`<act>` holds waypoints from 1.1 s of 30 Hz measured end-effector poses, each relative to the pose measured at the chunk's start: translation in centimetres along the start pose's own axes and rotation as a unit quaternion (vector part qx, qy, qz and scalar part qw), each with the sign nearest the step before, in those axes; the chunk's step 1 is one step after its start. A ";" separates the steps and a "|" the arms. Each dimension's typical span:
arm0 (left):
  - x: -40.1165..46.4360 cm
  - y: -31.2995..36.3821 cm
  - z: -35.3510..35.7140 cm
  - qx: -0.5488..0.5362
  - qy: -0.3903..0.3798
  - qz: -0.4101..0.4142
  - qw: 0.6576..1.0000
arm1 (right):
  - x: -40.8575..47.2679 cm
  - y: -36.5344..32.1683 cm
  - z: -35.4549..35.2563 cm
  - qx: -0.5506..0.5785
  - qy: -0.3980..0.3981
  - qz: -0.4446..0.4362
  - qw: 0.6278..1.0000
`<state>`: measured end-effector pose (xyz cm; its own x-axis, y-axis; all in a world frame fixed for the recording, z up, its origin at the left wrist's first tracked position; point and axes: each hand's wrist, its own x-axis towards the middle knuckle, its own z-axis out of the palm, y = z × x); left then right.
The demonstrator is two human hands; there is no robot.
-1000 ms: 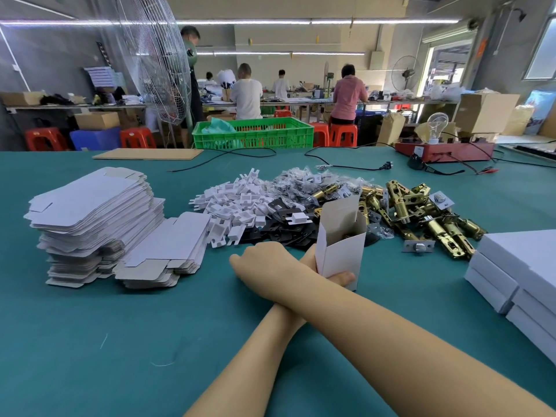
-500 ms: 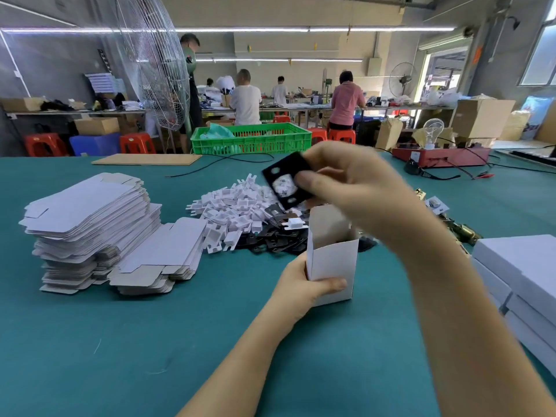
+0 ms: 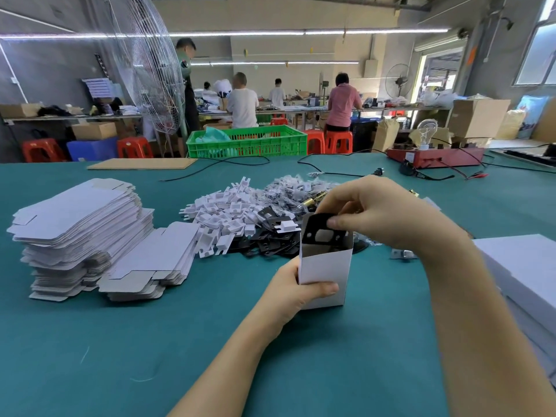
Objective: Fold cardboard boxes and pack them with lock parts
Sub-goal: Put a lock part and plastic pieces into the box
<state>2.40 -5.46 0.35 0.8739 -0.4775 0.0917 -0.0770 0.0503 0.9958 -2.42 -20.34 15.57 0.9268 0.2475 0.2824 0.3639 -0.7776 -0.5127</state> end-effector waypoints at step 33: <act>-0.2 0.5 0.3 -0.033 0.044 0.021 0.998 | -0.1 6.5 0.1 0.092 0.191 0.159 0.964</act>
<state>2.04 -5.55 0.83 0.9098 -0.3945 0.1292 -0.0849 0.1278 0.9882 -0.10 -25.33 12.14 0.9058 -0.2449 0.3458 0.1090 -0.6540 -0.7486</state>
